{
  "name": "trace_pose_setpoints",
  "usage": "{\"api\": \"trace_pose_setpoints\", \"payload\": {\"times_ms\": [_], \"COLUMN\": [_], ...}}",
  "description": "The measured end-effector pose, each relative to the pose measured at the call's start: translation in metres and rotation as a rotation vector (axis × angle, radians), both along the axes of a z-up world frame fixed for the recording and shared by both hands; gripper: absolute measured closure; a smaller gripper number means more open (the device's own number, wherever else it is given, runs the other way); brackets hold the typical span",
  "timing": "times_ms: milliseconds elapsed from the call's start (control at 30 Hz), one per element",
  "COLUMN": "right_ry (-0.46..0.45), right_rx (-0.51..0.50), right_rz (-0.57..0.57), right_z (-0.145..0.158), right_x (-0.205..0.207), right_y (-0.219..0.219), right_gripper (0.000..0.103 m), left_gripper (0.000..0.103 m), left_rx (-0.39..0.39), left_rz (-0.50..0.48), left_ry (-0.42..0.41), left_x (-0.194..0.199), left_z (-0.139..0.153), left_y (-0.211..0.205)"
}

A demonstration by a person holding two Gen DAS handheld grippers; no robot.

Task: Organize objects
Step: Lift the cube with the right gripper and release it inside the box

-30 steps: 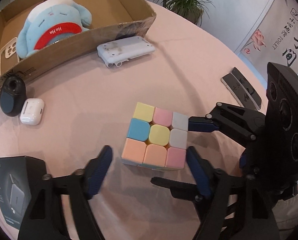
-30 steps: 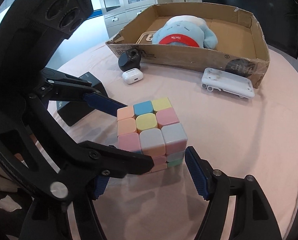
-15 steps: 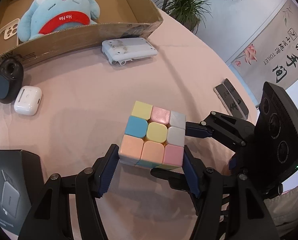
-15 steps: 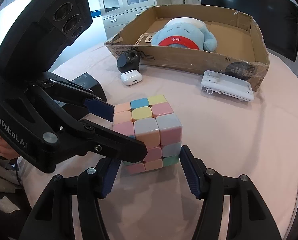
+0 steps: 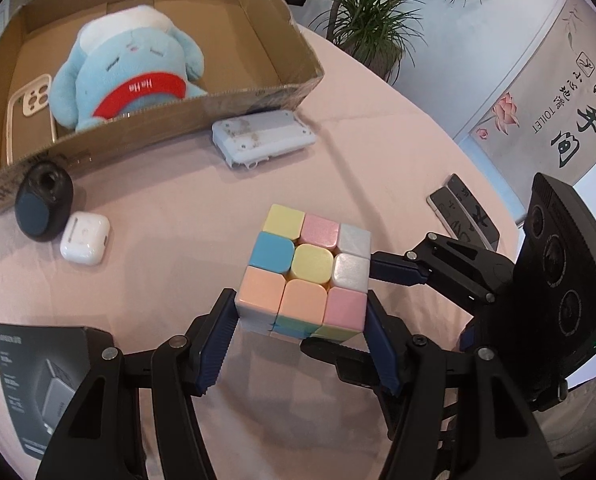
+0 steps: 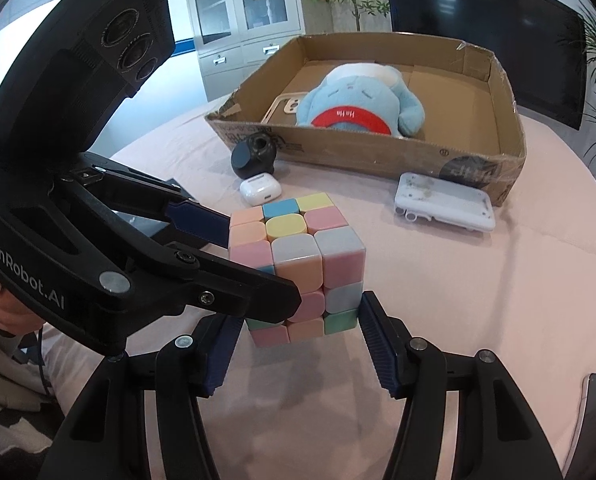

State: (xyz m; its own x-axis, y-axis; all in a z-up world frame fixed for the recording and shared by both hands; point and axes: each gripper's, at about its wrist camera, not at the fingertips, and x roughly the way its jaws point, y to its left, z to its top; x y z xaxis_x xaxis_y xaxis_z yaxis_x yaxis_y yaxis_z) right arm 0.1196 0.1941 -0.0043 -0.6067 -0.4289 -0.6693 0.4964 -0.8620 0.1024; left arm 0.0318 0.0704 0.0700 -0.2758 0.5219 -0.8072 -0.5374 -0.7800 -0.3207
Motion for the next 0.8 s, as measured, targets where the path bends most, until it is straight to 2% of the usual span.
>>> {"api": "trace_pose_setpoints", "payload": {"times_ms": [433,800], "right_ry": [0.091,0.169], "right_rx": [-0.04,-0.005], "right_rz": [-0.05,-0.066], "right_z": [0.046,0.086], "right_x": [-0.028,-0.066], "right_y": [0.012,0.014], "right_gripper": [0.046,0.046], "left_gripper": [0.043,0.043], "left_rx": [-0.018,-0.029], "left_rz": [-0.021,-0.018], "left_ry": [0.126,0.22], "left_x": [-0.032,-0.068], "left_z": [0.051,0.087], "left_y": [0.014,0.021]}}
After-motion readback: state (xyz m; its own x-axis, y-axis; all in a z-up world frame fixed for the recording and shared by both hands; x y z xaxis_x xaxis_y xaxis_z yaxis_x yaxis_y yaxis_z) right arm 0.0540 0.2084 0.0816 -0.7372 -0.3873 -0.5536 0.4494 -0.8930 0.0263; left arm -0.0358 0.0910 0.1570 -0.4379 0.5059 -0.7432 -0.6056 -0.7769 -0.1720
